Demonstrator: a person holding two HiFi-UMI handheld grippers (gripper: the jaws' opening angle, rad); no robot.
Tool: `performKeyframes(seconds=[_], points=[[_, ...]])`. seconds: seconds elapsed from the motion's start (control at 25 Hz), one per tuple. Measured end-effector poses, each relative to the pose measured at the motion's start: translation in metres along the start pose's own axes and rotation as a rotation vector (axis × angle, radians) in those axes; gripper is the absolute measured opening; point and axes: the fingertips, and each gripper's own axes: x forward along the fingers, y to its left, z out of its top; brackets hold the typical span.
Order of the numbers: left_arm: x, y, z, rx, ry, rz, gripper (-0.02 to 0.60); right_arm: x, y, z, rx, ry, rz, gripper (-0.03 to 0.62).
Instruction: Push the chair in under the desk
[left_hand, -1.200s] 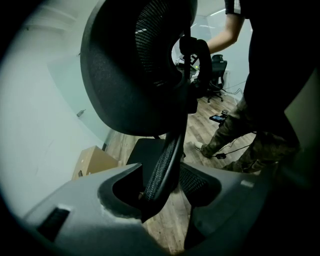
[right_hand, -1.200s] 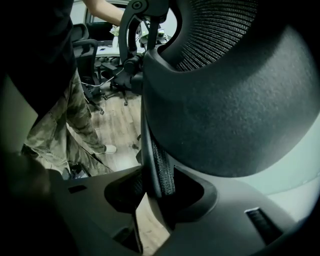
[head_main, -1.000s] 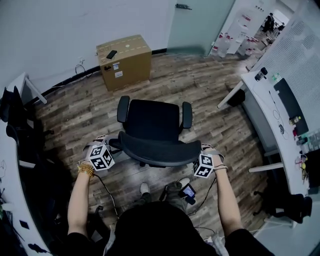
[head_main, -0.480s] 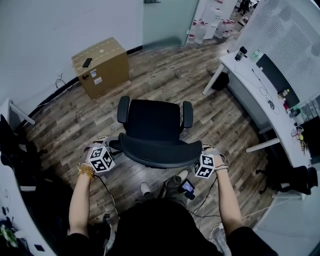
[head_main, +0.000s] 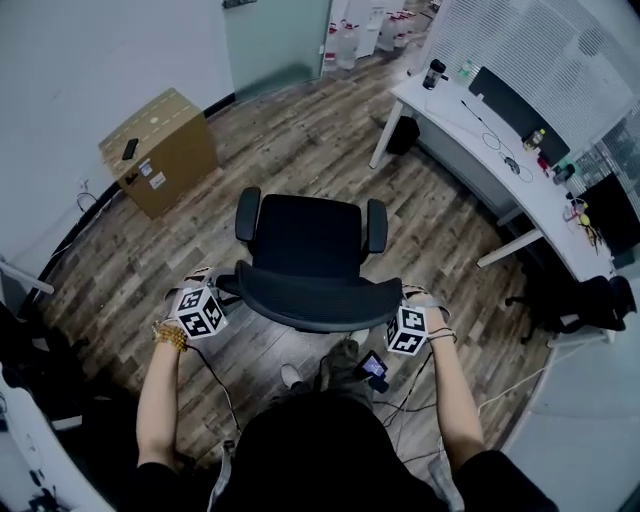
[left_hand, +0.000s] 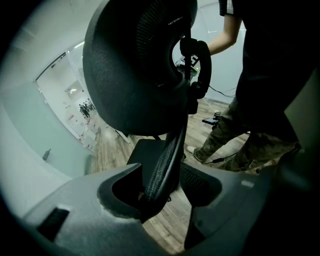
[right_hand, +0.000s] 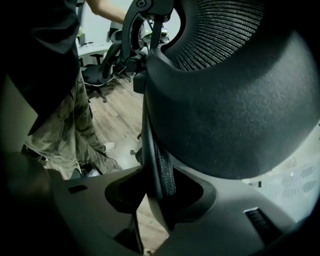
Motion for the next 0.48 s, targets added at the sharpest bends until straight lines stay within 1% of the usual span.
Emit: performKeyframes(seconds=[0.2, 0.48], points=[[0.015, 0.012, 0.015, 0.061, -0.017, -0.052, 0.242, -0.007, 0.008, -0.015, 0.058, 0.04, -0.02, 0.144], [0.034, 0.019, 0.034, 0.123, -0.039, -0.095, 0.242, -0.018, 0.021, -0.034, 0.134, 0.087, -0.057, 0.144]])
